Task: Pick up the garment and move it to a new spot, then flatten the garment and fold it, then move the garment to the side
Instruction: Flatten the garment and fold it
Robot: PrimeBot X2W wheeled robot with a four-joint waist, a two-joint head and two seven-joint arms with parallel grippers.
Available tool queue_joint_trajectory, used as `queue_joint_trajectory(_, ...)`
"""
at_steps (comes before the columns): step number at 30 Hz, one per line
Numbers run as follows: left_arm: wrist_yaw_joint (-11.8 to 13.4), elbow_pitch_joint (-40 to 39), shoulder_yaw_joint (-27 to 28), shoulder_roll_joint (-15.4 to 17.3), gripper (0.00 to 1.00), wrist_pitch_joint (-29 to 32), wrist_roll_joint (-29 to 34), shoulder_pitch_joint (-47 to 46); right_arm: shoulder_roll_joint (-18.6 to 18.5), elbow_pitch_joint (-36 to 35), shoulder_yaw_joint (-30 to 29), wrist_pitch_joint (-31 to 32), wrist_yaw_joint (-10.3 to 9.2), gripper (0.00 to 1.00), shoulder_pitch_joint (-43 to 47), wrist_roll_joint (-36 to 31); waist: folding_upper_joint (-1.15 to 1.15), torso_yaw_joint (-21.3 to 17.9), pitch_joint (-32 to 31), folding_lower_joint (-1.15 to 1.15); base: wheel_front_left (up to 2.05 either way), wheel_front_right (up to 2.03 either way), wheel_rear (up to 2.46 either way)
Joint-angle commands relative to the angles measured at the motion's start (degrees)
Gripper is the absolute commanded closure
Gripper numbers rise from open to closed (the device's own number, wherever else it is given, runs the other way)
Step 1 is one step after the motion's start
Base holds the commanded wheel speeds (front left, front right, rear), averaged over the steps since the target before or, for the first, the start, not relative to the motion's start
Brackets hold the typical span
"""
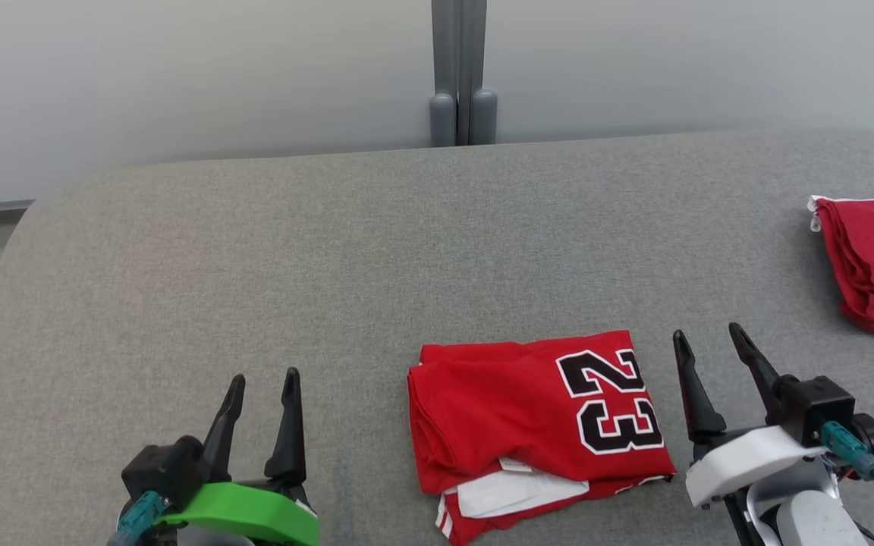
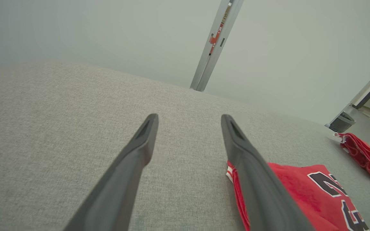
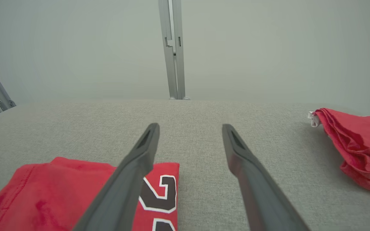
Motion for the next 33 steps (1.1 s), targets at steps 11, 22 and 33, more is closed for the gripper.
queue_joint_trajectory(11, -2.4, 1.5, 3.0, -2.2, 0.00, -0.1, 3.0, 2.5, -0.2, 0.9, -0.5, -1.1, -0.04, 0.00, 2.5, 0.1, 0.00, -0.2, -0.6, 0.00, 0.00, 0.00, 0.00)
queue_joint_trajectory(22, -3.4, 2.0, 4.3, -2.9, 0.00, -0.1, 4.7, 1.4, -0.2, 4.8, 7.9, -1.4, -0.04, 0.89, 0.2, -0.6, 0.00, 1.0, 0.0, 0.00, 0.00, 0.00, 0.00)
queue_joint_trajectory(33, -4.2, 2.2, 5.3, -3.3, 0.00, -0.1, 5.9, -0.5, -0.2, 16.2, 23.4, -1.5, -0.05, 1.00, -7.6, -1.1, 0.00, 4.7, 1.8, 0.00, 0.00, 0.00, 0.00)
